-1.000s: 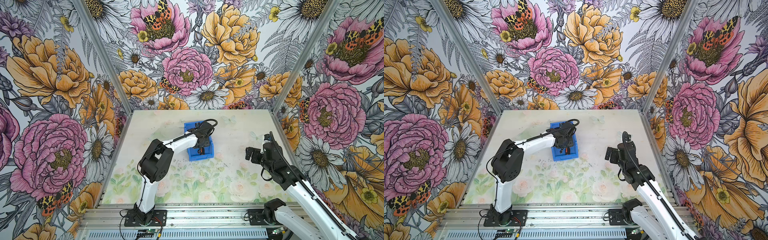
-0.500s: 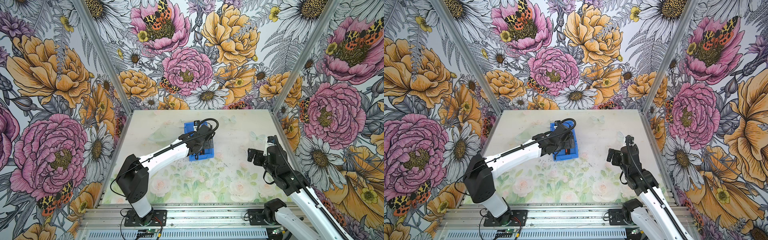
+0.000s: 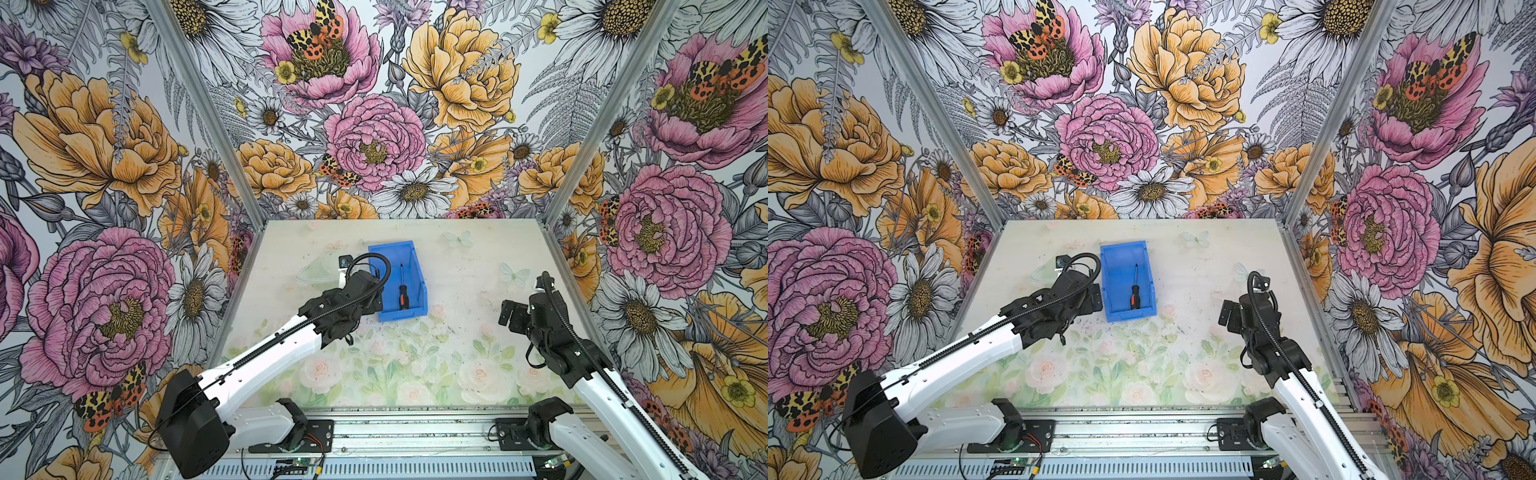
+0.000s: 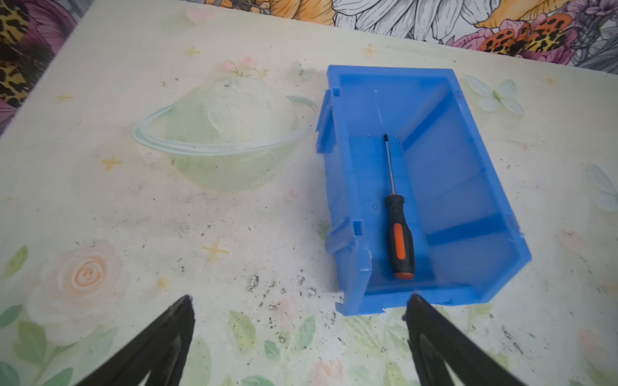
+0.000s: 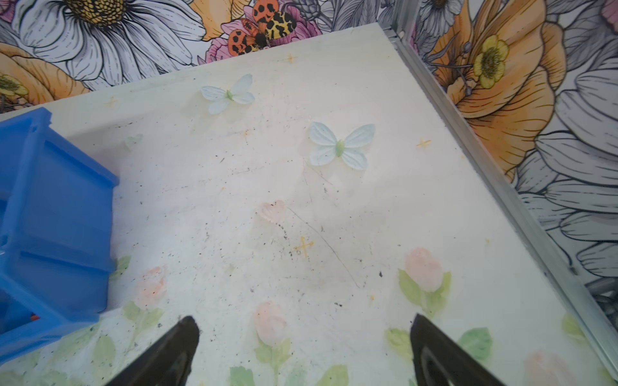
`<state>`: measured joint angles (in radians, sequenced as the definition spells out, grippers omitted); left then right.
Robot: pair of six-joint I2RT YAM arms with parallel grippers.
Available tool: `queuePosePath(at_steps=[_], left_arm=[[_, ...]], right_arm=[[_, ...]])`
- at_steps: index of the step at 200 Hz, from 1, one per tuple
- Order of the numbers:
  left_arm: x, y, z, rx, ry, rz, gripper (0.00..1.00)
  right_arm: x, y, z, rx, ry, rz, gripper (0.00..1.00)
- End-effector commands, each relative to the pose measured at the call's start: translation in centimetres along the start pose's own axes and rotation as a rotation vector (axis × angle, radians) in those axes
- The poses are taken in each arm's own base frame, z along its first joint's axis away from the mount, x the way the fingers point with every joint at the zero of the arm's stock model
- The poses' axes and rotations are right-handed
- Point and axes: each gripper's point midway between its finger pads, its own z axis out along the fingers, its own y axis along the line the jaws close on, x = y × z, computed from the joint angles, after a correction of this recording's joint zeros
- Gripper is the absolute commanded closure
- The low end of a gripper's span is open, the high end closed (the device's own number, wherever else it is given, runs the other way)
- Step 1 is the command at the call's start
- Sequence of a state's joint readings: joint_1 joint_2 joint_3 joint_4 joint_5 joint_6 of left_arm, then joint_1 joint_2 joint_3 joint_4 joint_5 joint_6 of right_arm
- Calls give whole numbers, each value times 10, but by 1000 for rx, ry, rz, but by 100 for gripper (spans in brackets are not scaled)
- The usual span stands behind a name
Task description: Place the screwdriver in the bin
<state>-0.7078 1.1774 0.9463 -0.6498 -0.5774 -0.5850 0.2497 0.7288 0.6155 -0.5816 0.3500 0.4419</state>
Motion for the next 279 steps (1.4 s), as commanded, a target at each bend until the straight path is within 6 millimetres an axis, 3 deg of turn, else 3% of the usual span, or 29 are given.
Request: queuePosePath(at_steps=[1, 20, 54, 86, 117, 153, 191, 248, 279], left_arm=[[-5, 38, 2, -104, -58, 54, 1], [-4, 57, 5, -121, -103, 102, 1], [12, 101, 17, -163, -139, 40, 1], [14, 107, 16, -84, -209, 52, 1], [7, 125, 13, -124, -265, 87, 1], [40, 154, 25, -191, -228, 75, 1], [25, 148, 28, -99, -372, 25, 1], [-3, 153, 55, -64, -443, 6, 1], [-17, 139, 72, 14, -468, 30, 1]], right_arm=[[-8, -29, 4, 150, -66, -10, 0], [-13, -46, 2, 216, -119, -15, 0], [-6, -44, 10, 165, -194, -94, 0], [-1, -50, 17, 186, -232, -105, 1], [12, -48, 42, 178, -206, -114, 0], [14, -38, 66, 150, -154, -160, 1], [-2, -27, 74, 91, -235, -149, 0], [-24, -15, 96, 45, -293, -142, 0], [-35, -13, 111, 44, -309, -126, 0]])
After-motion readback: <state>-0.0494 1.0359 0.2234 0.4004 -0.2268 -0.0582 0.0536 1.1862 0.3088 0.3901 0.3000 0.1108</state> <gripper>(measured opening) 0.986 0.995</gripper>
